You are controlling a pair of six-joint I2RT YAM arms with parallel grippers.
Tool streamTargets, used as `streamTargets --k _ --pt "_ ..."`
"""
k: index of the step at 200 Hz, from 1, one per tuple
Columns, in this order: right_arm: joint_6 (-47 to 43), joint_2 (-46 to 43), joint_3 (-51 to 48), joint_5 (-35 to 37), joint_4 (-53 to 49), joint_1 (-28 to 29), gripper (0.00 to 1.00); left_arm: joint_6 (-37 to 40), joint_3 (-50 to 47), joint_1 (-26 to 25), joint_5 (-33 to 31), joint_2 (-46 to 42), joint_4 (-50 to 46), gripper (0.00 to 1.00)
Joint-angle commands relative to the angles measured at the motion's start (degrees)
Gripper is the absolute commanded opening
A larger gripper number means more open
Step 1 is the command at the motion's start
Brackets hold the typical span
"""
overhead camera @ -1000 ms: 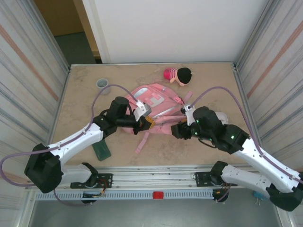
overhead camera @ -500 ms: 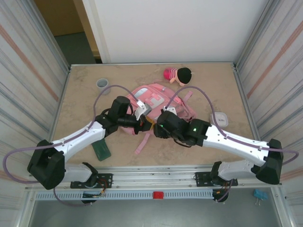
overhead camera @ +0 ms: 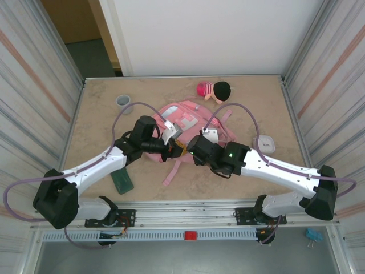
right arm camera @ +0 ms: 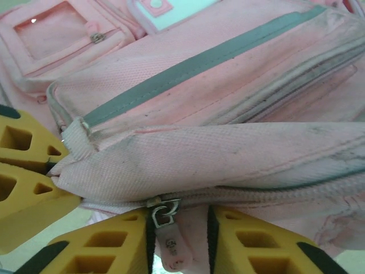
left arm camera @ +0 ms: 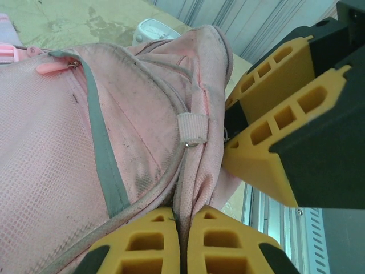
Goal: Pack books, pencil case, and school supplies into a backpack
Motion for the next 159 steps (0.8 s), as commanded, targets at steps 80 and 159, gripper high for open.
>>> streamTargets --k 80,159 --pt "-6.29 -4.94 -1.53 1.01 -6.79 -5.21 0.01 5.81 1.89 1.37 -4.67 -4.53 -7.14 0.0" --pt "-22.34 -18.3 -10.49 -21.43 2.77 -17.46 0.0 3.94 -0.21 2.33 -12.28 -9.31 -12.47 0.41"
